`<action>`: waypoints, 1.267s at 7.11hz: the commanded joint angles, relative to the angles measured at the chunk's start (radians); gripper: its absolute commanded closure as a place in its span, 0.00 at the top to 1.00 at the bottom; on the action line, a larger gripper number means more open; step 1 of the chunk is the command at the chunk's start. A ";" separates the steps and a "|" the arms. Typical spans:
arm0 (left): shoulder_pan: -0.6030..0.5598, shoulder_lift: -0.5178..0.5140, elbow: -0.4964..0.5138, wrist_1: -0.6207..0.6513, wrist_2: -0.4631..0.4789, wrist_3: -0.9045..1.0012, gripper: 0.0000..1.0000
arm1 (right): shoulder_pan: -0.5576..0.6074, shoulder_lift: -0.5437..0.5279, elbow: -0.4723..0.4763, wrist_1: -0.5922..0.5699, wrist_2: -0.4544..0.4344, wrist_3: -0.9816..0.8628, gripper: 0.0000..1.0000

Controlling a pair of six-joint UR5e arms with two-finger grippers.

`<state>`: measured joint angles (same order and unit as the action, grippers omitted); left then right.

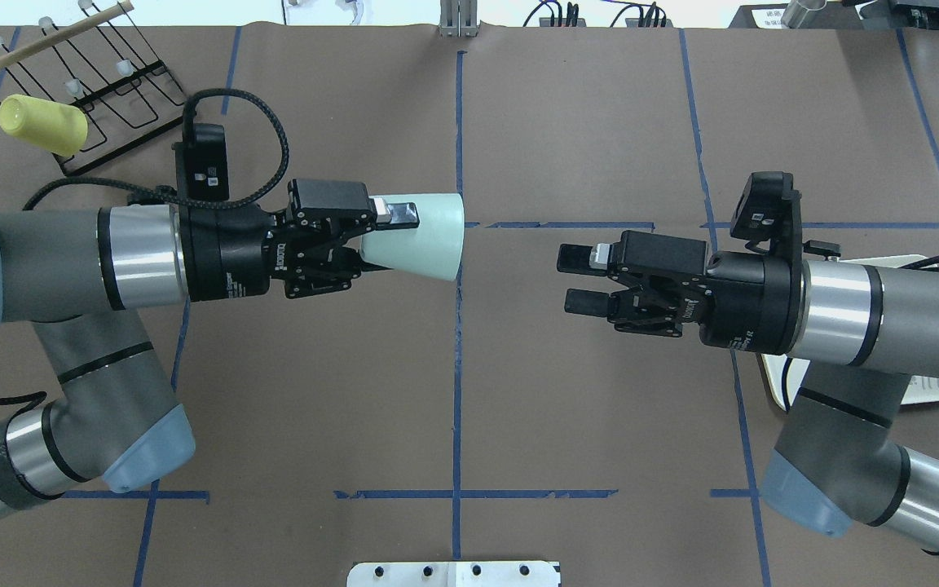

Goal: Left arm grabs green cup and hands to right arm on tray

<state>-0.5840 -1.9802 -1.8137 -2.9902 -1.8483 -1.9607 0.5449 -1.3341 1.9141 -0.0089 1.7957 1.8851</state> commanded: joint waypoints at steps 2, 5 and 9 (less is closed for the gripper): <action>0.071 0.007 0.066 -0.243 0.001 -0.009 0.55 | -0.017 0.084 -0.027 0.018 -0.019 0.048 1.00; 0.102 0.003 0.068 -0.245 0.001 -0.050 0.55 | -0.020 0.102 -0.056 0.018 -0.019 0.048 1.00; 0.110 -0.003 0.071 -0.242 0.003 -0.049 0.55 | -0.066 0.121 -0.056 0.017 -0.029 0.049 0.99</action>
<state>-0.4748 -1.9820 -1.7445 -3.2323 -1.8455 -2.0095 0.4892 -1.2166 1.8578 0.0077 1.7693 1.9342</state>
